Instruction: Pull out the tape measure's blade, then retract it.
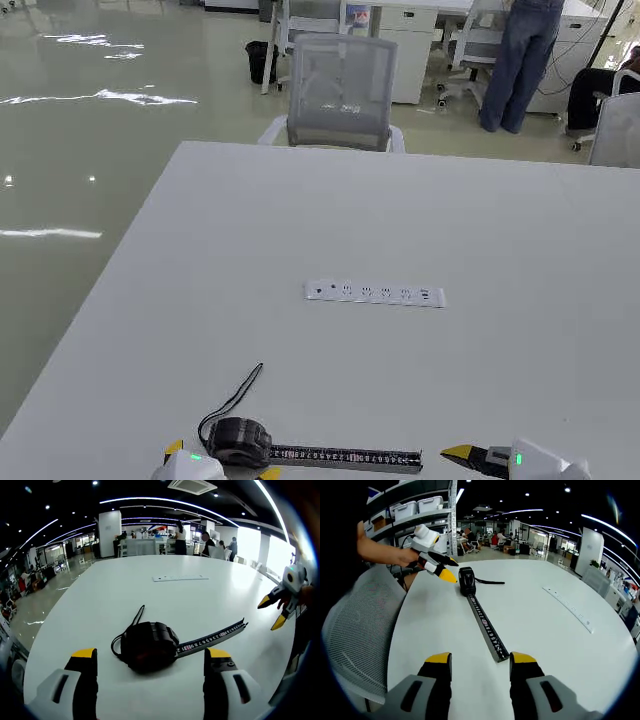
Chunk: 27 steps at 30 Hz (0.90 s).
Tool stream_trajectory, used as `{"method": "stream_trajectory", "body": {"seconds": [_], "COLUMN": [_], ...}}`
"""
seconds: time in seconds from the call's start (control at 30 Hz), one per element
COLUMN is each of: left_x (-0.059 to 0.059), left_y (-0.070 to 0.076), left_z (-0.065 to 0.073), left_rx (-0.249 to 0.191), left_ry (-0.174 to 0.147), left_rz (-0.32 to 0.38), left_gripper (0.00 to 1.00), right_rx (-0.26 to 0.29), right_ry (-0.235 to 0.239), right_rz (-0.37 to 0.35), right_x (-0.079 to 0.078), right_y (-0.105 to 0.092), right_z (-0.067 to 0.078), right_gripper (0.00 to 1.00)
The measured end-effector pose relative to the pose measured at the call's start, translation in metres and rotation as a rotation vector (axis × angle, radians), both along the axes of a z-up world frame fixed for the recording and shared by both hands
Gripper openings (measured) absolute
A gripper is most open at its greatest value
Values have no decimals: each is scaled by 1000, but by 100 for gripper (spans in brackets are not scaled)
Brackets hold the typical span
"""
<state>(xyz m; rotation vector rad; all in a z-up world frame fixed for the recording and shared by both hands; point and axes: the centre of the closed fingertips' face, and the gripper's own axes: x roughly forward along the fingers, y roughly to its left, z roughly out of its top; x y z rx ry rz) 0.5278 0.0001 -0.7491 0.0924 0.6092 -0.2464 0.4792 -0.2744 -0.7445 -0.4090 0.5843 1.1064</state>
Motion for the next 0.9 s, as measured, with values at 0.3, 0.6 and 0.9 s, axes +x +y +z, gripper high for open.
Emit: {"method": "stream_trajectory", "body": {"seconds": [0.3, 0.6, 0.9], "left_x": [8, 15, 17], "left_y": [0, 0, 1], "left_z": [-5, -8, -13], "left_rx": [-3, 1, 3], "left_ry": [9, 14, 23], "left_rz": [7, 12, 20], "left_gripper": [84, 83, 82], "right_rx": [-66, -113, -161], "right_ry": [-10, -7, 9], "right_rz": [96, 163, 224], "right_x": [16, 31, 40], "right_y": [0, 2, 4], "right_z": [-16, -32, -51], "right_gripper": [39, 32, 27]}}
